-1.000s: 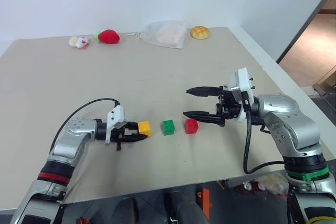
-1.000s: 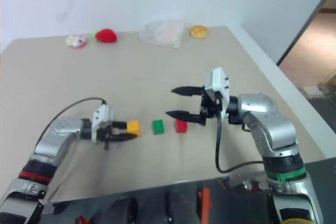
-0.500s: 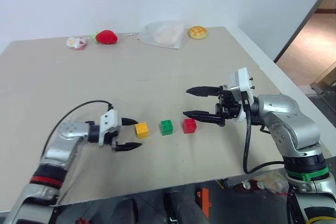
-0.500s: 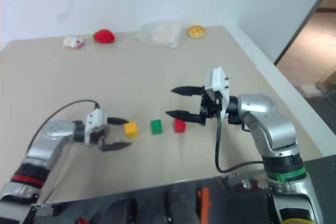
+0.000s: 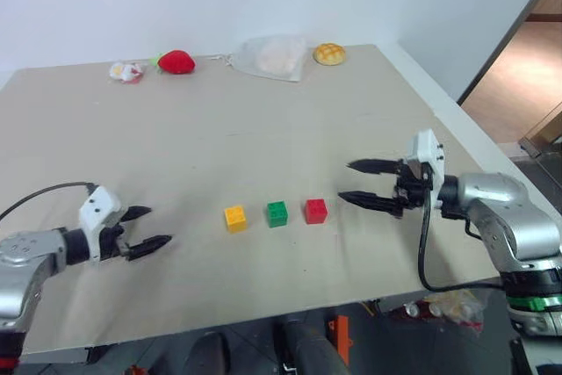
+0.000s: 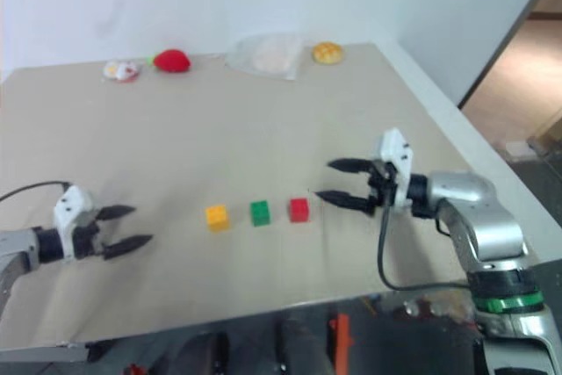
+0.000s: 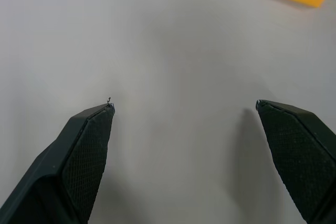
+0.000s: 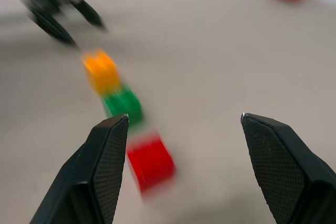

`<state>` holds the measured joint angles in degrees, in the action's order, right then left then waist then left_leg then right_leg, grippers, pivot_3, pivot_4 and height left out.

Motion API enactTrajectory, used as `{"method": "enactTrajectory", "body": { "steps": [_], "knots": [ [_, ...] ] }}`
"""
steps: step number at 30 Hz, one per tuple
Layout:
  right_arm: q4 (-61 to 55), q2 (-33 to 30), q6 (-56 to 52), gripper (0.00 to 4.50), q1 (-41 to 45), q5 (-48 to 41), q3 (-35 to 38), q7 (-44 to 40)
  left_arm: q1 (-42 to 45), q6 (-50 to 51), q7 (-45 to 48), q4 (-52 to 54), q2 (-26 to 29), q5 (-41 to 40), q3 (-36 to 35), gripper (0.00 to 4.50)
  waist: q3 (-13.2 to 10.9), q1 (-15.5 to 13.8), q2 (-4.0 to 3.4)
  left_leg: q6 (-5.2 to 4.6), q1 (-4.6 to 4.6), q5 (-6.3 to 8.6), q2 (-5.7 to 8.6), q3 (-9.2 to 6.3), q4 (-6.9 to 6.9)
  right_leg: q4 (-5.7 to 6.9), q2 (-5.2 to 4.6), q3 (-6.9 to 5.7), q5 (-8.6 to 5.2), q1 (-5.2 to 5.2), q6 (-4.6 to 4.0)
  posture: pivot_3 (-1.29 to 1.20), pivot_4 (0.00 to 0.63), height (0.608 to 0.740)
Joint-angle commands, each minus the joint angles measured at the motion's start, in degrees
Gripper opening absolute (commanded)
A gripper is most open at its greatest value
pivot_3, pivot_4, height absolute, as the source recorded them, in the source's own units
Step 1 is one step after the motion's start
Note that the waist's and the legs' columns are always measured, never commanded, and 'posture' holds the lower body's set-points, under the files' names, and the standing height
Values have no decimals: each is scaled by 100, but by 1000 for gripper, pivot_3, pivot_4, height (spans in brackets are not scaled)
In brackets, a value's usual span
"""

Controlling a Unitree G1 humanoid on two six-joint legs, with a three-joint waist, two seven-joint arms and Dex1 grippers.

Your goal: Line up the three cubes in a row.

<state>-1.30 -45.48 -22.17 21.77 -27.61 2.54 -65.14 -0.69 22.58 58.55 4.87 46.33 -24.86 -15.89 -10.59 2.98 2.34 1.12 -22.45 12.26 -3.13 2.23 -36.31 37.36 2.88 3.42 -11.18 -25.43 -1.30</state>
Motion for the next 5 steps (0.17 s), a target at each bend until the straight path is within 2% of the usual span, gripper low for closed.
{"method": "enactTrajectory", "body": {
  "steps": [1, 5],
  "knots": [
    [361, -130, 316, 3544, -187, 227, 251, 23, -189, 434, -281, 704, -29, -436, -443, 4476, 0, -8, 0, 0, 0, 0, 2, 0, -1, 0, 0, 1, 1, 0, 1, 0, 150, 740],
    [617, -23, 447, 3544, -400, 381, 174, 96, -408, 723, -477, 1024, -178, -635, -360, 4476, 0, -7, 0, 0, 4, 0, 10, 3, -3, 0, -5, 7, 2, 2, 4, 0, 150, 740]
  ]
}}
